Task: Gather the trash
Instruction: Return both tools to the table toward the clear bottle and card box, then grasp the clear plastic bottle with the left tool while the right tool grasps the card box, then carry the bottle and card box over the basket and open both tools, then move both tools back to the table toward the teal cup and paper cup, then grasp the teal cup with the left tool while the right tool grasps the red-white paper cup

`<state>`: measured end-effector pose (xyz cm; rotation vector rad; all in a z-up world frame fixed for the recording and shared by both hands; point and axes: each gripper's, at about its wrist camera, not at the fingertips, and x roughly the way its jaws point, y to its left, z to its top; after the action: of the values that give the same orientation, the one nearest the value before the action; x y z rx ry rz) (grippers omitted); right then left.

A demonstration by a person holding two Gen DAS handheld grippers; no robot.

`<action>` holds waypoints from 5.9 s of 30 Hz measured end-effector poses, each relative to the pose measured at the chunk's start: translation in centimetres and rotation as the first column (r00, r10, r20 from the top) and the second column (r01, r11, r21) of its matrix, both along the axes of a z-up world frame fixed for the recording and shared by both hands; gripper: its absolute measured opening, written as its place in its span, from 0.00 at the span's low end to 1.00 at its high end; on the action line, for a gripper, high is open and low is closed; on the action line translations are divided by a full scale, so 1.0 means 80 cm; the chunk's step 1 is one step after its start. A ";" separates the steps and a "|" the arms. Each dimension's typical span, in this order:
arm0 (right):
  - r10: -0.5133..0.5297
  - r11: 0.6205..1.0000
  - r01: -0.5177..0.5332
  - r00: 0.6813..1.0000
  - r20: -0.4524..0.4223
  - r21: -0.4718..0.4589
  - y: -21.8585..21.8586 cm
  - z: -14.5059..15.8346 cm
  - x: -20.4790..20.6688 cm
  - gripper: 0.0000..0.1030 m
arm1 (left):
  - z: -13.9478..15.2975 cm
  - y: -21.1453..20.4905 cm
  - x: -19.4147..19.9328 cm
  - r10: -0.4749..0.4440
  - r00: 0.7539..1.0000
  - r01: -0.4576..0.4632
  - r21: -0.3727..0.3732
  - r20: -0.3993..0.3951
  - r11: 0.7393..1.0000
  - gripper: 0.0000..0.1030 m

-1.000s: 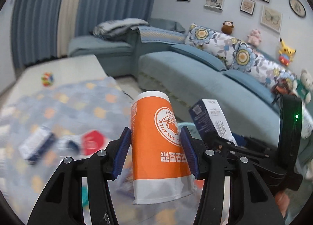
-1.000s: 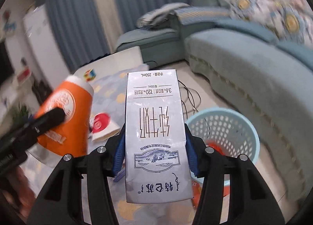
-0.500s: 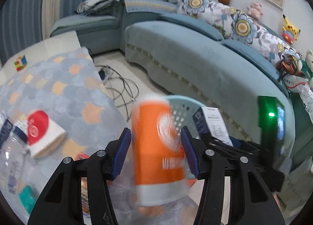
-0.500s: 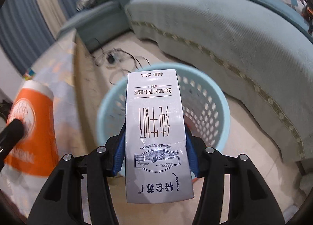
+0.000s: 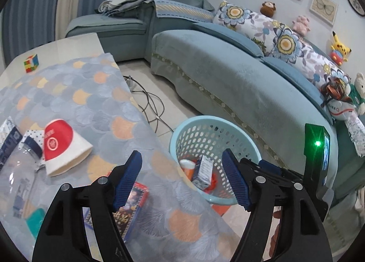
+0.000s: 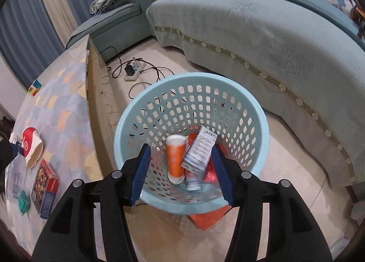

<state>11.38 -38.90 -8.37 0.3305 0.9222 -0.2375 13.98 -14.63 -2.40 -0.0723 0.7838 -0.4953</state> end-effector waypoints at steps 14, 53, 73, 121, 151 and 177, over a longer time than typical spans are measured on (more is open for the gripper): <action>0.197 0.980 -0.194 0.971 0.138 -0.038 0.115 0.084 -0.017 0.50 | 0.070 0.170 -0.038 0.178 0.979 -0.170 -0.082 0.100 0.982 0.69; 0.427 0.903 -0.429 0.900 -0.086 0.003 0.320 -0.016 0.058 0.74 | -0.077 0.273 0.030 0.359 0.923 -0.333 0.181 -0.140 0.925 0.61; 0.415 0.909 -0.407 0.903 0.113 -0.088 0.314 0.011 0.009 0.57 | -0.022 0.280 -0.001 0.406 0.914 -0.406 0.027 -0.004 0.913 0.43; -0.168 0.985 0.169 0.986 0.019 -0.033 -0.011 -0.028 -0.031 0.65 | -0.029 -0.020 0.016 -0.047 0.998 0.048 0.017 -0.051 0.999 0.58; 0.343 0.936 -0.320 0.923 0.173 -0.148 0.241 0.034 -0.005 0.65 | -0.032 0.268 -0.051 0.172 0.983 -0.172 0.004 -0.058 0.985 0.58; 0.506 0.862 -0.507 0.857 0.094 -0.021 0.296 0.013 0.068 0.58 | -0.094 0.247 -0.028 0.181 0.978 -0.178 0.033 -0.107 0.983 0.38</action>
<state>16.81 -15.24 -7.37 0.0910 0.8816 0.2677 11.71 5.16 -9.91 -0.1478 0.8812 -0.3125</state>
